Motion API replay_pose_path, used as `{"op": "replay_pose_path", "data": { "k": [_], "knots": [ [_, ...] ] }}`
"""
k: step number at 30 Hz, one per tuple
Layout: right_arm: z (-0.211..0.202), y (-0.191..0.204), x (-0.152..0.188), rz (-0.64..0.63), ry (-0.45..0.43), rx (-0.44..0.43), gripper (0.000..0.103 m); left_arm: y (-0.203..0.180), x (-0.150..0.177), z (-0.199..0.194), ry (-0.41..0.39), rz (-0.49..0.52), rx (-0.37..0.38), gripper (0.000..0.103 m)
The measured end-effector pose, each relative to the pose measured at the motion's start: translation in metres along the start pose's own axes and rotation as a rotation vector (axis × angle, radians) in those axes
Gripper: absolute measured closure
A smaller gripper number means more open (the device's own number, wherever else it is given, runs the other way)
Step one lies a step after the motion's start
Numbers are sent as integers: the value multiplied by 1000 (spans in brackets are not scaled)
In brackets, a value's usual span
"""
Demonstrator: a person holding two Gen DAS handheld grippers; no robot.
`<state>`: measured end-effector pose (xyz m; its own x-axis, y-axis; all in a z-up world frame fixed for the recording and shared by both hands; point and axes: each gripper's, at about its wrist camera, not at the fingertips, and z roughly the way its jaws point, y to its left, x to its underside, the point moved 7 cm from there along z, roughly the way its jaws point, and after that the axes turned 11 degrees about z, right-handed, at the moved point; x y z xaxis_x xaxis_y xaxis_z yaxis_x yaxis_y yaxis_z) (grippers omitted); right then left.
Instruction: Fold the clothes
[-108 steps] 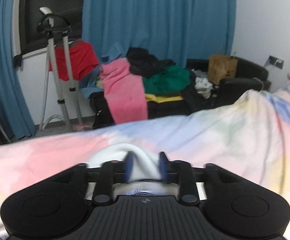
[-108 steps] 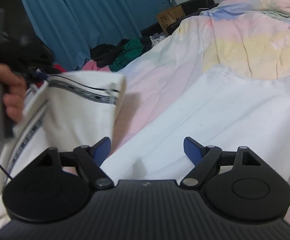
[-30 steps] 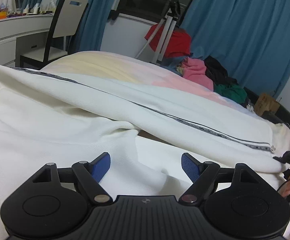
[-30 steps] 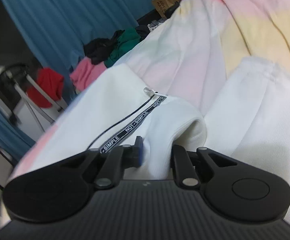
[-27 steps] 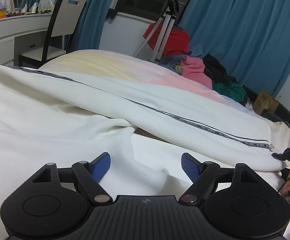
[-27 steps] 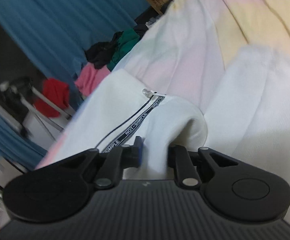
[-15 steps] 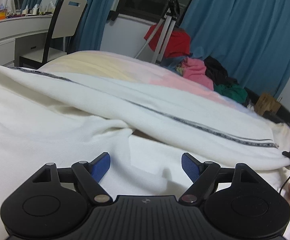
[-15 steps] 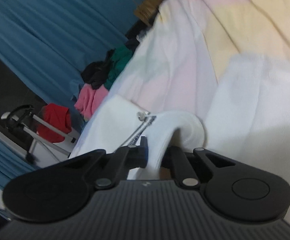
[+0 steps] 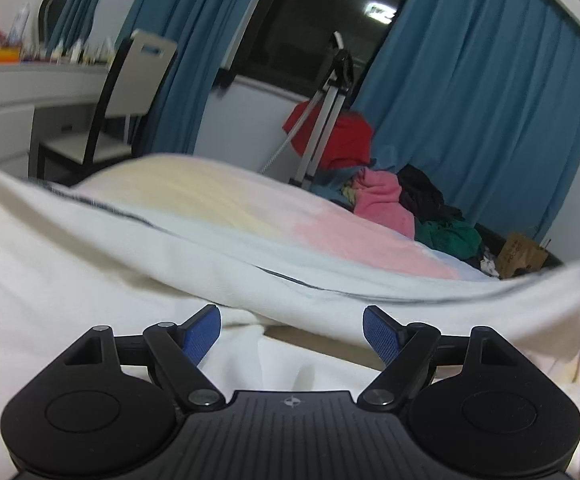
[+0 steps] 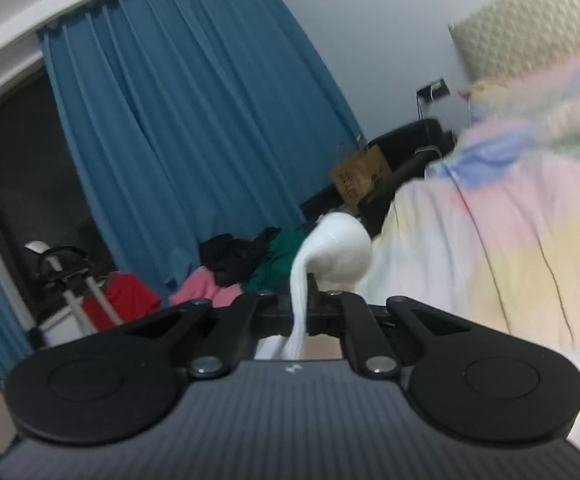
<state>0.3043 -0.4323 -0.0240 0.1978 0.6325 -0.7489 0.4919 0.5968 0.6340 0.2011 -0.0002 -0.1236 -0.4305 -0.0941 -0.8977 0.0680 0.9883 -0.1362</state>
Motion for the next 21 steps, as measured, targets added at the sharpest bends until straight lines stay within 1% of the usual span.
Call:
{"op": "replay_pose_path", "data": {
  "k": [2, 3, 6, 7, 10, 11, 13, 14, 15, 16, 17, 18, 20, 21],
  "knots": [
    [48, 19, -5, 14, 63, 81, 96, -1, -2, 0, -7, 42, -11, 23],
    [76, 27, -3, 13, 109, 131, 96, -1, -3, 2, -11, 64, -14, 23],
    [157, 44, 15, -26, 244, 288, 96, -1, -6, 9, -24, 129, -24, 23],
    [176, 49, 26, -43, 275, 319, 96, 2, -5, 14, -16, 124, -23, 23],
    [213, 60, 53, -111, 287, 372, 95, 11, -2, 30, 8, 105, -20, 23],
    [224, 64, 63, -130, 297, 368, 94, 15, 0, 35, 17, 84, -15, 23],
    [240, 64, 85, -142, 359, 304, 91, 22, 4, 46, 35, 60, -3, 23],
    [247, 63, 90, -142, 376, 263, 85, 23, 6, 51, 45, 60, -4, 23],
    [252, 61, 93, -141, 383, 224, 65, 24, 7, 56, 52, 66, -5, 24],
    [248, 60, 93, -140, 369, 188, 52, 25, 9, 60, 58, 73, -5, 24],
    [241, 58, 93, -138, 347, 155, 32, 25, 10, 64, 64, 79, -5, 24],
    [233, 57, 92, -136, 324, 121, 26, 24, 10, 66, 66, 86, -7, 24],
    [218, 54, 90, -131, 278, 54, 25, 25, 12, 68, 64, 97, -12, 24],
    [211, 50, 87, -110, 260, 37, 25, 25, 12, 69, 63, 102, -15, 25]
  ]
}}
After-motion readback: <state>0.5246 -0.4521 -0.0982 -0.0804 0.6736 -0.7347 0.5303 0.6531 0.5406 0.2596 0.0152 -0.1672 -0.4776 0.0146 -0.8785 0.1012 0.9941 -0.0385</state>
